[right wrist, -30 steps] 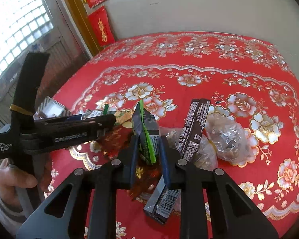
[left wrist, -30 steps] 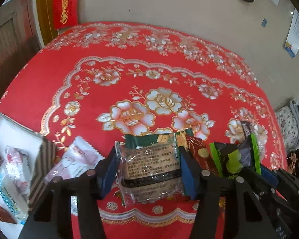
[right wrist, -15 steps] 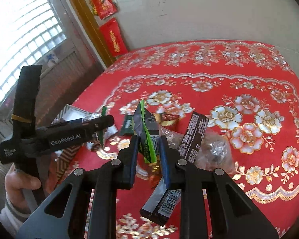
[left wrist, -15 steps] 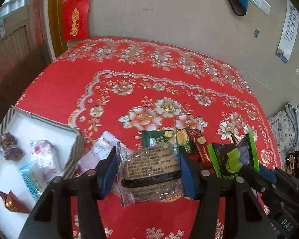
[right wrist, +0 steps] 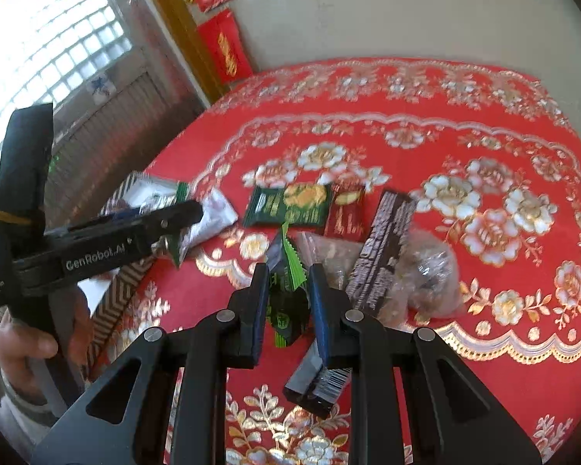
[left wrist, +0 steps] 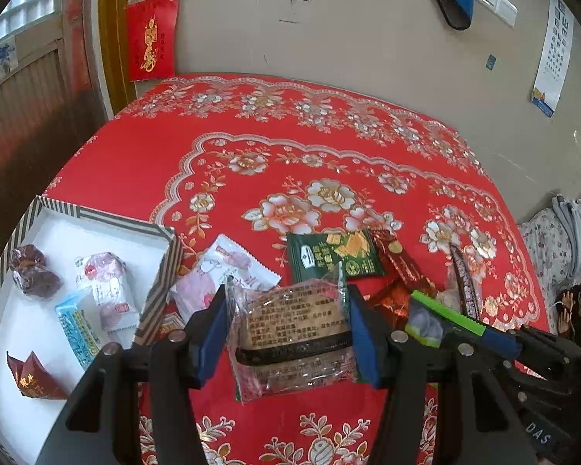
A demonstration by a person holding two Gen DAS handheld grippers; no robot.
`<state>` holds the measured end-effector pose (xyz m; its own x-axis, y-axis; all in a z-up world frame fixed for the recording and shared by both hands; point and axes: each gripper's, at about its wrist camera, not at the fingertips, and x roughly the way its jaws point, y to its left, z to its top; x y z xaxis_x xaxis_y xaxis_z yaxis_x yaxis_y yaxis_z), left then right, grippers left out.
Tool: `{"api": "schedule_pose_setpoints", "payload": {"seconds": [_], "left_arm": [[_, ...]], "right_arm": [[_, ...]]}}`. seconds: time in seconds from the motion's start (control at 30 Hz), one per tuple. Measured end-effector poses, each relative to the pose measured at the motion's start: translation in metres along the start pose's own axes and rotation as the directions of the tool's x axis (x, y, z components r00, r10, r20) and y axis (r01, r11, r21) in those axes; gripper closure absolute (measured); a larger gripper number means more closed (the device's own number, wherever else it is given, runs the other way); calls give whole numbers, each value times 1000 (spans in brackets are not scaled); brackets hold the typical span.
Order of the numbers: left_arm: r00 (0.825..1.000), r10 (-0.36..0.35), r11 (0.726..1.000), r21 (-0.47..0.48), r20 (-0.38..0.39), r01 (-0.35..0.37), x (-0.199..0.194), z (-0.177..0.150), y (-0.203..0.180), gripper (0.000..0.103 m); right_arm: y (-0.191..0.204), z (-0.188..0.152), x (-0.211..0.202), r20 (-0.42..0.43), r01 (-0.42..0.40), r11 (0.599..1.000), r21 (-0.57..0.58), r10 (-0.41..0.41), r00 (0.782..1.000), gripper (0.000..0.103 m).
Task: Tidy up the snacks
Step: 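Carry the pastry with the left gripper while the right carries the green packet to the tray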
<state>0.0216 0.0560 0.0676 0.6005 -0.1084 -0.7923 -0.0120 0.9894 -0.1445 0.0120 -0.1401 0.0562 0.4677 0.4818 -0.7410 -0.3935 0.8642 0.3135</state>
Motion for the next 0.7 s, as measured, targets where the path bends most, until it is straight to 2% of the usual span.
{"api": "schedule_pose_setpoints", "payload": {"seconds": [0.13, 0.23, 0.27, 0.37, 0.47, 0.63, 0.7], "left_arm": [[1000, 0, 1000, 7, -24, 0, 7, -7, -2, 43], [1000, 3, 1000, -2, -27, -3, 7, -9, 2, 43], [1000, 6, 1000, -6, -24, -7, 6, -9, 4, 43], [1000, 17, 1000, -17, -10, -18, 2, -7, 10, 43], [1000, 11, 1000, -20, -6, -11, -1, -7, 13, 43], [1000, 4, 1000, -25, -12, -5, -1, -9, 16, 43], [1000, 4, 1000, -28, -13, -5, -1, -10, 19, 43]], "right_arm": [[14, -5, 10, -52, 24, 997, -67, -27, 998, 76], [20, -11, 21, -100, 31, 996, -88, -40, 994, 65], [22, -13, 23, -111, 31, 995, -92, -41, 993, 64], [28, -16, 22, -102, 21, 995, -102, -32, 994, 64], [29, -17, 26, -114, 29, 995, -100, -40, 993, 53], [34, -21, 42, -130, 29, 991, -128, -46, 990, 53], [36, -24, 44, -115, 43, 989, -140, -59, 992, 61]]}}
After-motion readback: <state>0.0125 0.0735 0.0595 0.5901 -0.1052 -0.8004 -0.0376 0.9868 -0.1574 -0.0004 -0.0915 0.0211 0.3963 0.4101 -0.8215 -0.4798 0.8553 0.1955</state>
